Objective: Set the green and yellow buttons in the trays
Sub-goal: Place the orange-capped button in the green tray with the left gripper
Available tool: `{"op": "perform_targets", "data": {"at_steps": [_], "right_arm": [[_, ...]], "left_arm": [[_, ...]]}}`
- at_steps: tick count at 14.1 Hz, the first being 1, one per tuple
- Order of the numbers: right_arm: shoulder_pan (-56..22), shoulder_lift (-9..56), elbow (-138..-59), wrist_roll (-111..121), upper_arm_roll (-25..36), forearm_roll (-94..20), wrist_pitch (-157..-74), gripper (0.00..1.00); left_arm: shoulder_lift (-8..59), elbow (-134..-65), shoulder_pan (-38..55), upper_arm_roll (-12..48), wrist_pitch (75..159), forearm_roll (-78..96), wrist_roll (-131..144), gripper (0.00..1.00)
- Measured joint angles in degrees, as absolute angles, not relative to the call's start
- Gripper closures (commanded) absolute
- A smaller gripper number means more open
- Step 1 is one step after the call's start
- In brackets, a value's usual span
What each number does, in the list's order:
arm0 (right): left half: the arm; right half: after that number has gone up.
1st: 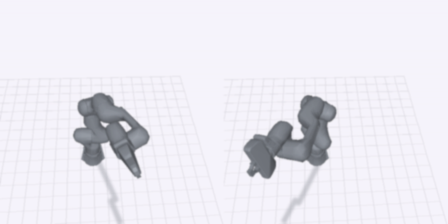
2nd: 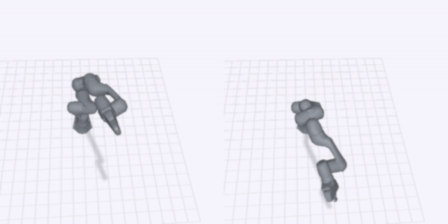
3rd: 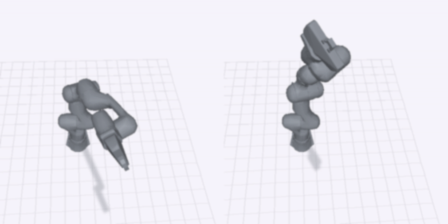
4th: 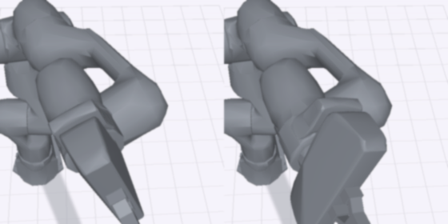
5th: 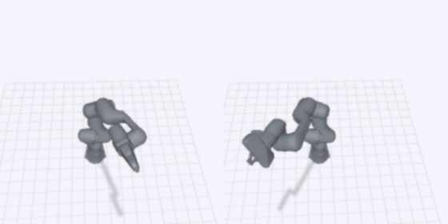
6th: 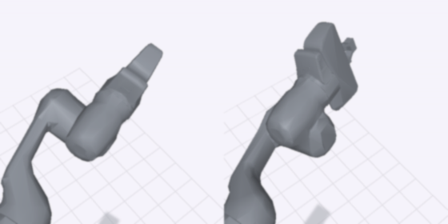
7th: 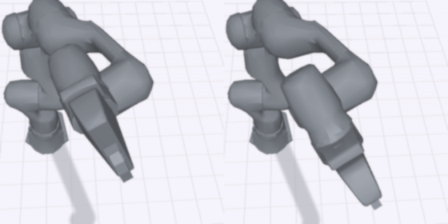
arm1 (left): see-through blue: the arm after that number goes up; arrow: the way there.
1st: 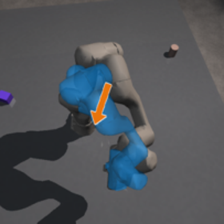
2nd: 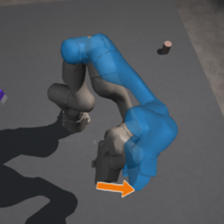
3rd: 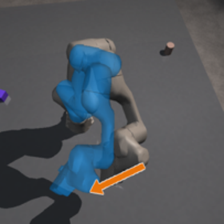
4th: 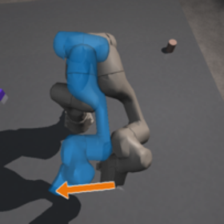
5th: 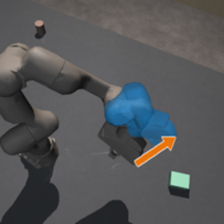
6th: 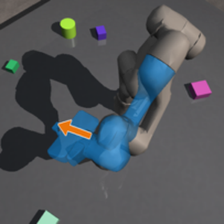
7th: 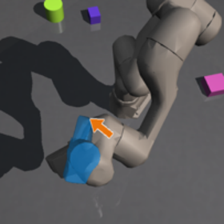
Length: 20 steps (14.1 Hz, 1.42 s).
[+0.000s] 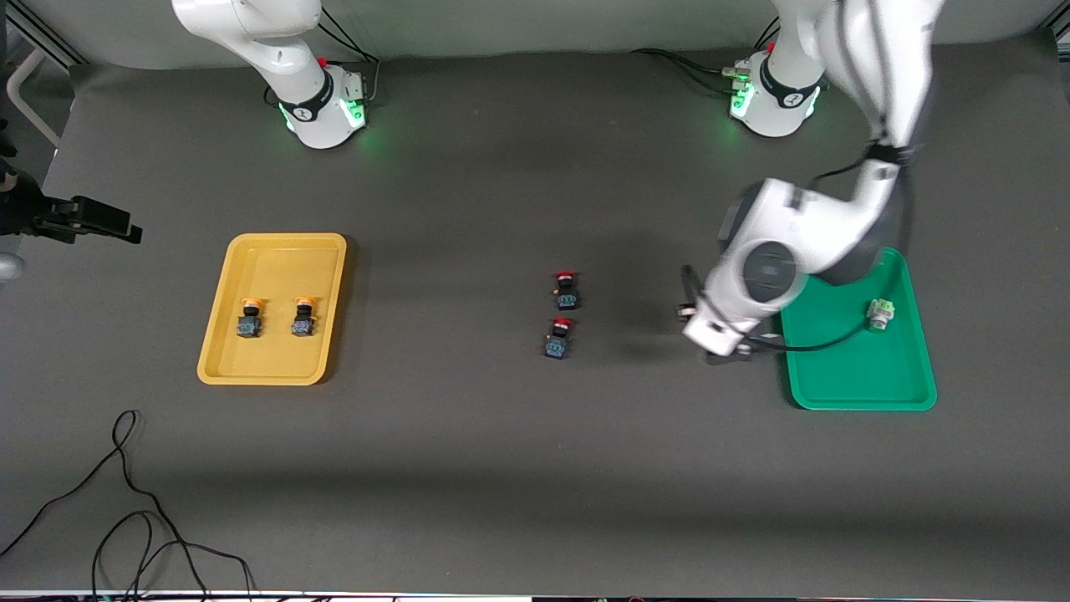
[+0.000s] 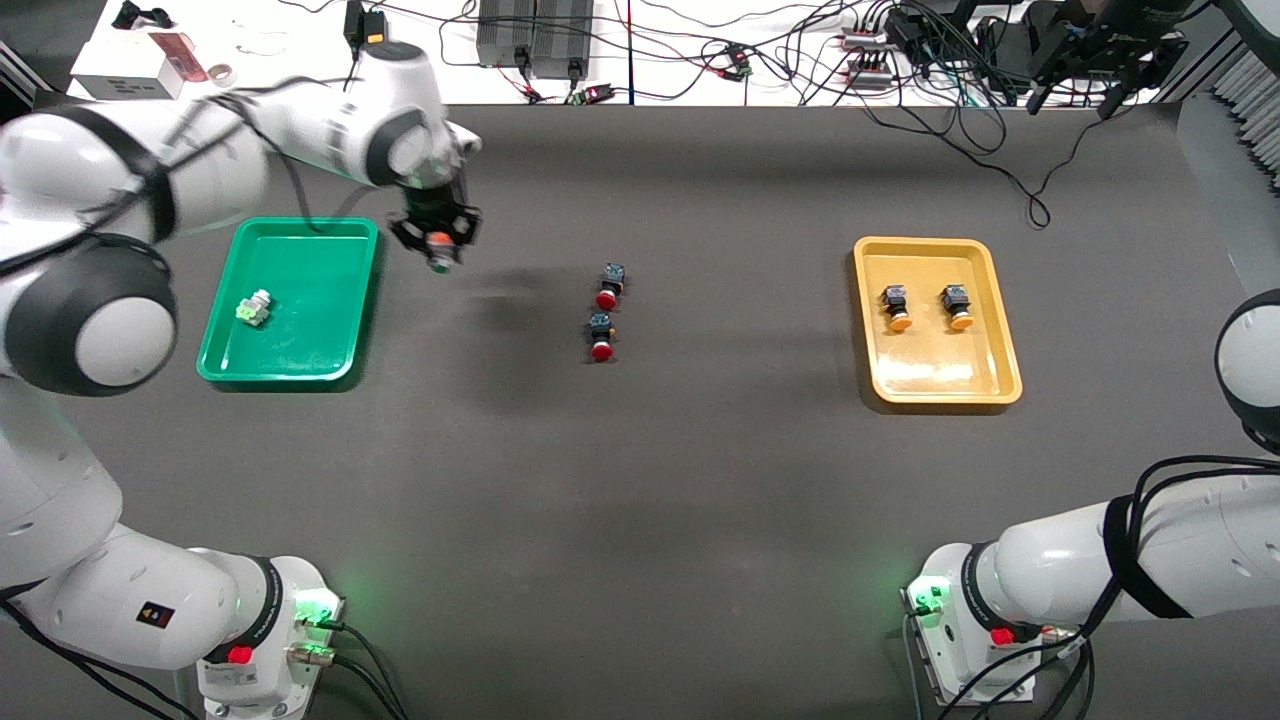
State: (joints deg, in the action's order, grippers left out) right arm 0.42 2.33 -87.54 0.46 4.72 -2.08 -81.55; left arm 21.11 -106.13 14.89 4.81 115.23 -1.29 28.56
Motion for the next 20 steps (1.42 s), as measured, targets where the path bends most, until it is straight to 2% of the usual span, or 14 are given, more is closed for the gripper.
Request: {"op": "perform_targets", "data": {"at_steps": [3,6,12,14,15,16,20], "right_arm": [[0.58,0.41,-90.66,0.46,4.42,-2.06,-83.81,0.0],[0.58,-0.02,-91.58,0.46,4.3,-1.98,-84.5,0.0],[-0.37,-0.01,-91.51,0.47,4.15,-0.42,-85.28,0.0],[-1.05,-0.01,-91.5,0.46,4.1,-0.03,-85.28,0.0],[-1.1,-0.01,-91.5,0.46,4.07,0.03,-85.28,0.0],[-1.06,-0.01,-91.5,0.46,4.08,0.06,-85.28,0.0],[-1.04,-0.01,-91.49,0.46,4.09,0.09,-85.28,0.0]], "left_arm": [[20.09,-107.79,6.86,4.64,114.68,-1.36,15.25,1.0],[19.9,-111.54,0.58,4.65,118.16,-1.38,4.98,1.0],[19.83,-125.2,-6.72,4.73,137.28,-1.39,-5.68,1.0],[19.83,-128.19,-6.95,4.8,140.79,-1.39,-5.88,1.0],[19.83,-128.67,-6.95,4.88,141.24,-1.39,-5.88,0.45],[19.83,-128.71,-6.97,4.89,141.31,-1.4,-5.88,0.01],[19.77,-128.5,-7.18,4.89,141.4,-1.4,-5.96,0.0]]}}
